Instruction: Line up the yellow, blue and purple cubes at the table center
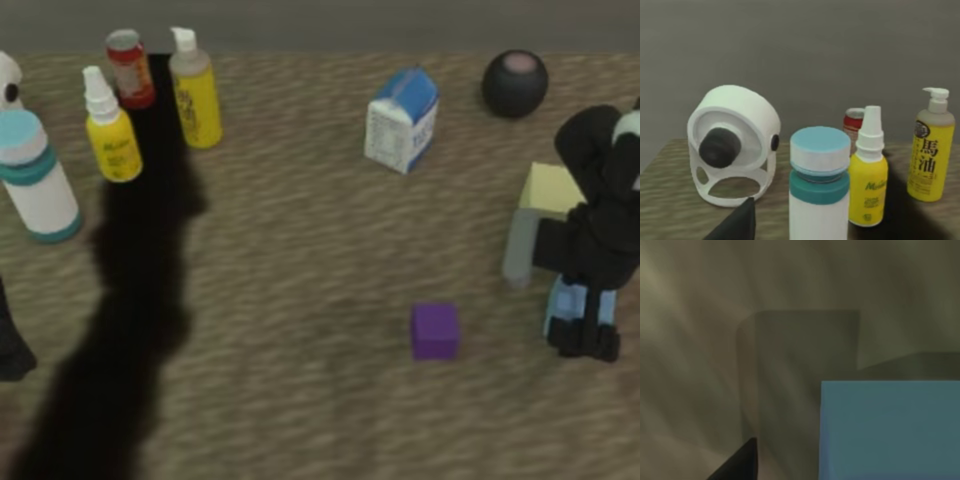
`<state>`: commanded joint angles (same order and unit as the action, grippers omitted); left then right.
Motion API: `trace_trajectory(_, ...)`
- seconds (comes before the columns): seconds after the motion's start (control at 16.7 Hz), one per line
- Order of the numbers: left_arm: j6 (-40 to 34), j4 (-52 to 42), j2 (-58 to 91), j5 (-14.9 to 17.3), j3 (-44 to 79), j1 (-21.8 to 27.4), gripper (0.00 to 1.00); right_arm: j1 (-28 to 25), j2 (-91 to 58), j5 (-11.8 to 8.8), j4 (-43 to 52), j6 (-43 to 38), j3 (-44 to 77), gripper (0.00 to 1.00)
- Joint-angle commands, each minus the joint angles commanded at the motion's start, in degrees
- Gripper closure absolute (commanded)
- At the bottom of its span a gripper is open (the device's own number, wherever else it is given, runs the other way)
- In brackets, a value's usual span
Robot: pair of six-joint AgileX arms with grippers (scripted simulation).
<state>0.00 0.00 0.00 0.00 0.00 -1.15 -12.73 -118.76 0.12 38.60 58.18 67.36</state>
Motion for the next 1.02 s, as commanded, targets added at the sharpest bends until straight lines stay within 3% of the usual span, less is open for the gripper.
trace_trajectory(0.18, 0.0, 0.0, 0.0, 0.0, 0.0, 0.0, 0.0, 0.0, -0.01, 0.0, -0.02, 0.0, -0.01, 0.0)
trace_trajectory(0.96, 0.0, 0.0, 0.0, 0.0, 0.0, 0.0, 0.0, 0.0, -0.01, 0.0, -0.02, 0.0, -0.01, 0.98)
trace_trajectory(1.02, 0.0, 0.0, 0.0, 0.0, 0.0, 0.0, 0.0, 0.0, -0.01, 0.0, -0.02, 0.0, -0.01, 1.0)
